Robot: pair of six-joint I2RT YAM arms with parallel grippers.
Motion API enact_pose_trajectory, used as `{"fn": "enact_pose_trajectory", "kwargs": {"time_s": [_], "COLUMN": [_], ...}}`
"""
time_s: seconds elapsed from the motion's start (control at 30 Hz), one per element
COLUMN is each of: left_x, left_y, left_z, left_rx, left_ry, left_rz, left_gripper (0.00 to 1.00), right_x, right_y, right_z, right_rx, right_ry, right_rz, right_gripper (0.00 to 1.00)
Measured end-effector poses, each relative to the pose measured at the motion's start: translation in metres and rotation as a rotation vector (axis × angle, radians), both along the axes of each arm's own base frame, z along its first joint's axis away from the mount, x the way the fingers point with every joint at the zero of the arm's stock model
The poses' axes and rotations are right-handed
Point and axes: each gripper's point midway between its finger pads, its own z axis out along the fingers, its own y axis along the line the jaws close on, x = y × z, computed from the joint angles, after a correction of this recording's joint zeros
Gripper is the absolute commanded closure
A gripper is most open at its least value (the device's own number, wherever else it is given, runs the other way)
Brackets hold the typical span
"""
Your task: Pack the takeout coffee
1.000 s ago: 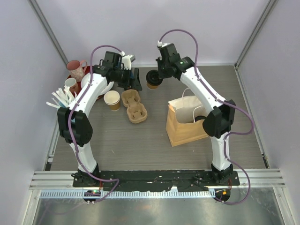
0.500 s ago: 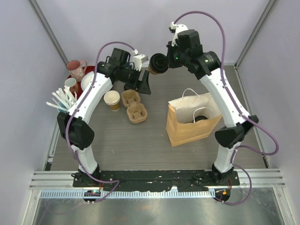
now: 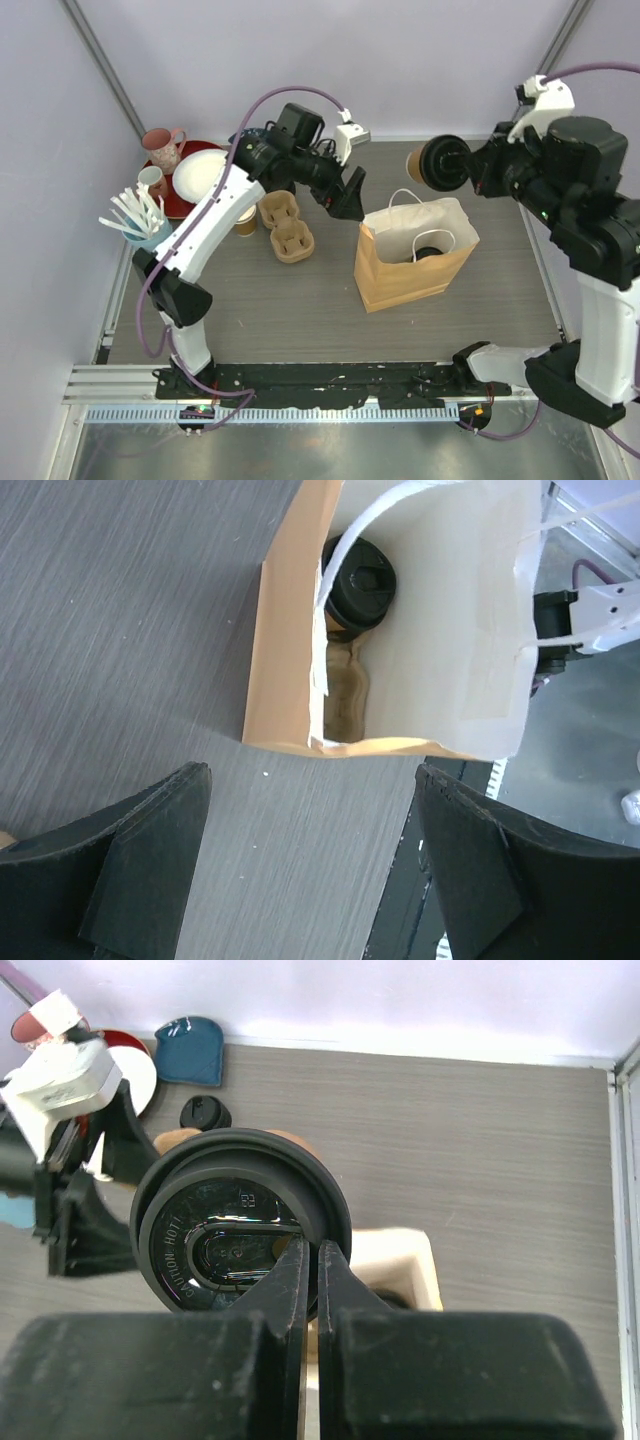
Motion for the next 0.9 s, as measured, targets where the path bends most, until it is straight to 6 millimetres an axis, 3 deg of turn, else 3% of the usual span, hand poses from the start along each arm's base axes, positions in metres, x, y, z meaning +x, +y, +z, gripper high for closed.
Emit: {"fn": "enact_pose_trajectory", "kwargs": {"time_s": [0.13, 0.4, 0.63, 0.9], "left_x": [0.006, 0.011, 0.007, 0.0], "left_y": [-0.017, -0.037, -0.045, -0.049], "left_z": [-0.017, -0.053, -0.05, -0.047], "left_rx": [0.039, 0.096, 0.07, 0.05], "left_ry": [-0.003, 0.051, 0.074, 0.098], "left_rz": [0.002, 0.001, -0.007, -0.027], "left_gripper": [0.19, 0.41, 0.54, 0.54], "right_x": [-0.026, -0.035, -0.039, -0.045], "right_y": [-0.013, -0.022, -0.031, -0.036], "right_z": [-0.008, -0.058, -0.068, -0.063], "right_rx": [0.0, -0.038, -0.045, -0.018], "right_ry": [0.036, 0.19, 0.214, 0.193], "right_rz": [-0.015, -0.069, -0.12, -0.144], "right_gripper": [0.99, 0.99, 0.99, 0.99]}}
